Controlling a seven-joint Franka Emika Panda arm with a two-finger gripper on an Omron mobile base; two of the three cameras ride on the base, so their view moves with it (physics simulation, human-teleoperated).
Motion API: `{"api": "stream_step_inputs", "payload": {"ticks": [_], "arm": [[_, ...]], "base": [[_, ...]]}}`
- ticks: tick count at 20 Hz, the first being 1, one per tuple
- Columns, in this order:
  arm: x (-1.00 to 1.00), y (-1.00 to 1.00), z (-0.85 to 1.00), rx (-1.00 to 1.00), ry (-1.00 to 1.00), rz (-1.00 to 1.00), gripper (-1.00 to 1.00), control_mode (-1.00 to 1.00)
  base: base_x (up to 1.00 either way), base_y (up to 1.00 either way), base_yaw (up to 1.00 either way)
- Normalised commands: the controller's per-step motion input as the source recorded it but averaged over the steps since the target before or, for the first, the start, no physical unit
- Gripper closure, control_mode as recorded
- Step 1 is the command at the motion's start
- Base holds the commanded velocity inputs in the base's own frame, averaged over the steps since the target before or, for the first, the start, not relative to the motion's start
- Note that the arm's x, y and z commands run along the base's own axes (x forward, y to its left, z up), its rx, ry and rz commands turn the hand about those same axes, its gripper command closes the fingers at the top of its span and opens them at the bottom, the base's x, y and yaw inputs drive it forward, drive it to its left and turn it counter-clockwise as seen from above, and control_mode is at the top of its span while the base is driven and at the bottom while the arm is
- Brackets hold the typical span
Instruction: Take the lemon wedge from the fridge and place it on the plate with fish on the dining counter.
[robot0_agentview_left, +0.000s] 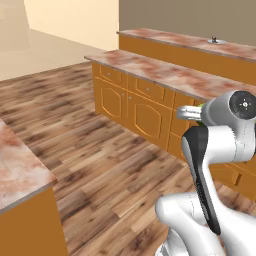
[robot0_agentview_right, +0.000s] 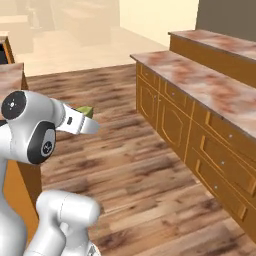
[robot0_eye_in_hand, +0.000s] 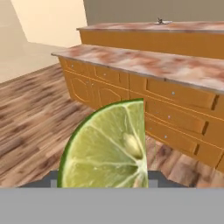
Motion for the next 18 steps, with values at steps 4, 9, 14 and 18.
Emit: {"api": "stream_step_inputs", "payload": {"ticks": [4, 9, 14, 18], "arm": [[0.0, 0.0, 0.0, 0.0, 0.0, 0.0, 1.0, 1.0], [0.0, 0.0, 0.0, 0.0, 0.0, 0.0, 1.0, 1.0], [0.0, 0.0, 0.0, 0.0, 0.0, 0.0, 1.0, 1.0], [0.0, 0.0, 0.0, 0.0, 0.0, 0.0, 1.0, 1.0]], "base": [[1.0, -0.31, 0.53], [0.99, -0.67, 0.34], [0.98, -0.86, 0.25], [1.0, -0.53, 0.38]]}}
